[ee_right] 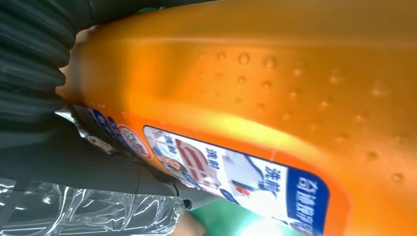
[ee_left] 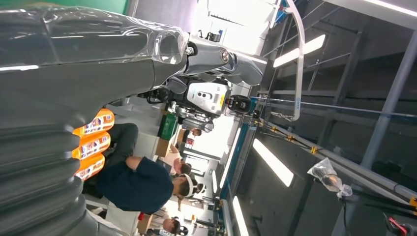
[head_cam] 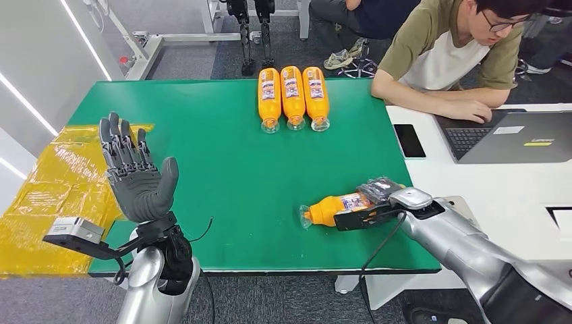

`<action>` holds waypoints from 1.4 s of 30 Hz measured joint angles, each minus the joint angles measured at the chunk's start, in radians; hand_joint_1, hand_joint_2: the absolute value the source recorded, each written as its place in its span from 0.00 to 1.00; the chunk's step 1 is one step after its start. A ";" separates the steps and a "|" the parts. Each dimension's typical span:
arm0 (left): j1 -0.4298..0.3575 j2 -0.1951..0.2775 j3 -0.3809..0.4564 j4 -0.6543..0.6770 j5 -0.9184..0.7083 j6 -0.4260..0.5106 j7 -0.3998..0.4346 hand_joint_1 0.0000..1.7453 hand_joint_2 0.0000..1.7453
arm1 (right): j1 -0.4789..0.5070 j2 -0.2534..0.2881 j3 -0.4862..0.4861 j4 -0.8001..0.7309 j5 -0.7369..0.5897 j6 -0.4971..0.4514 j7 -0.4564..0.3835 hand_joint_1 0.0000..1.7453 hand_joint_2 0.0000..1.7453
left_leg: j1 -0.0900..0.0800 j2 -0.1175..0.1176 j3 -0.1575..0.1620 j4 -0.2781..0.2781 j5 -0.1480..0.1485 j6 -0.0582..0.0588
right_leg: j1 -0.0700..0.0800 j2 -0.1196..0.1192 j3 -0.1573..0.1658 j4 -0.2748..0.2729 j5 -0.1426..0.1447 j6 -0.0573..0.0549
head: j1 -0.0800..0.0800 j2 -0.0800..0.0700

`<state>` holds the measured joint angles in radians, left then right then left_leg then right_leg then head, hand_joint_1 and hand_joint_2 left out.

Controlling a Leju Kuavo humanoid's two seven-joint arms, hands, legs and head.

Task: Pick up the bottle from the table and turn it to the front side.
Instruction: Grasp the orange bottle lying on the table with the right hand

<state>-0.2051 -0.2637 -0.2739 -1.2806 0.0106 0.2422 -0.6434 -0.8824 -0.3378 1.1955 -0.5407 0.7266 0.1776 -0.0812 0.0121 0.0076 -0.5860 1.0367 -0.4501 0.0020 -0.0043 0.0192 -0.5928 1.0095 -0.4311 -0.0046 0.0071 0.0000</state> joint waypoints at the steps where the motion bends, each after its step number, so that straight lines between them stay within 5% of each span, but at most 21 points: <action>1: 0.000 0.000 0.000 -0.002 -0.002 0.000 0.001 0.00 1.00 | 0.002 0.007 -0.006 0.004 0.008 -0.013 0.003 0.99 1.00 | 0.000 0.000 0.000 0.000 0.000 0.000 | 0.000 0.000 0.000 0.000 0.000 0.000 | 0.000 0.000; 9: 0.007 0.000 0.000 -0.016 -0.012 0.000 0.002 0.00 1.00 | 0.025 0.046 -0.058 0.016 0.046 -0.100 0.035 1.00 1.00 | 0.001 0.000 0.000 0.000 0.000 0.000 | 0.001 0.001 0.000 0.000 0.000 0.000 | 0.000 0.000; 16: 0.026 -0.002 0.001 -0.027 -0.033 0.013 0.003 0.00 1.00 | 0.158 0.139 -0.234 -0.014 0.049 -0.448 0.062 1.00 1.00 | 0.000 -0.003 -0.008 0.000 0.001 -0.001 | 0.000 -0.003 -0.007 0.002 -0.001 0.000 | 0.000 0.000; 20: 0.038 -0.005 0.001 -0.030 -0.044 0.029 0.002 0.00 1.00 | 0.244 0.217 -0.389 -0.084 0.025 -0.622 -0.001 1.00 1.00 | 0.000 -0.005 -0.017 0.000 0.004 -0.002 | 0.000 -0.005 -0.017 0.003 0.001 -0.003 | 0.000 0.000; 24: 0.044 -0.008 0.002 -0.030 -0.047 0.038 0.003 0.00 1.00 | 0.288 0.269 -0.496 -0.147 -0.006 -0.681 -0.060 1.00 1.00 | 0.000 -0.008 -0.024 0.000 0.004 -0.002 | 0.001 -0.008 -0.023 0.003 0.000 -0.003 | 0.000 0.000; 28: 0.044 -0.008 0.001 -0.025 -0.045 0.030 0.030 0.00 1.00 | 0.343 0.316 -0.590 -0.229 -0.140 -0.814 -0.248 1.00 1.00 | 0.000 -0.008 -0.027 0.000 0.004 -0.003 | 0.000 -0.008 -0.026 0.003 -0.001 -0.003 | 0.000 0.000; 33: 0.040 -0.009 -0.014 -0.001 -0.046 -0.020 0.105 0.00 1.00 | 0.403 0.386 -0.646 -0.345 -0.241 -0.847 -0.389 1.00 1.00 | 0.000 -0.007 -0.027 0.000 0.003 -0.003 | 0.000 -0.007 -0.027 0.003 -0.001 -0.004 | 0.000 0.000; 42: 0.038 -0.007 -0.048 0.024 -0.057 -0.118 0.149 0.00 1.00 | 0.438 0.470 -0.644 -0.440 -0.219 -0.828 -0.312 1.00 1.00 | 0.000 -0.007 -0.028 -0.001 0.003 -0.003 | 0.000 -0.008 -0.028 0.003 -0.002 -0.005 | 0.000 0.000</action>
<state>-0.1669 -0.2711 -0.3221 -1.2569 -0.0463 0.1245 -0.4945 -0.4444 0.1324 0.5519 -0.9807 0.5081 -0.6503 -0.3931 0.0125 0.0008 -0.6137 1.0358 -0.4468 -0.0014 -0.0039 0.0117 -0.6205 1.0130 -0.4329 -0.0093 0.0070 0.0000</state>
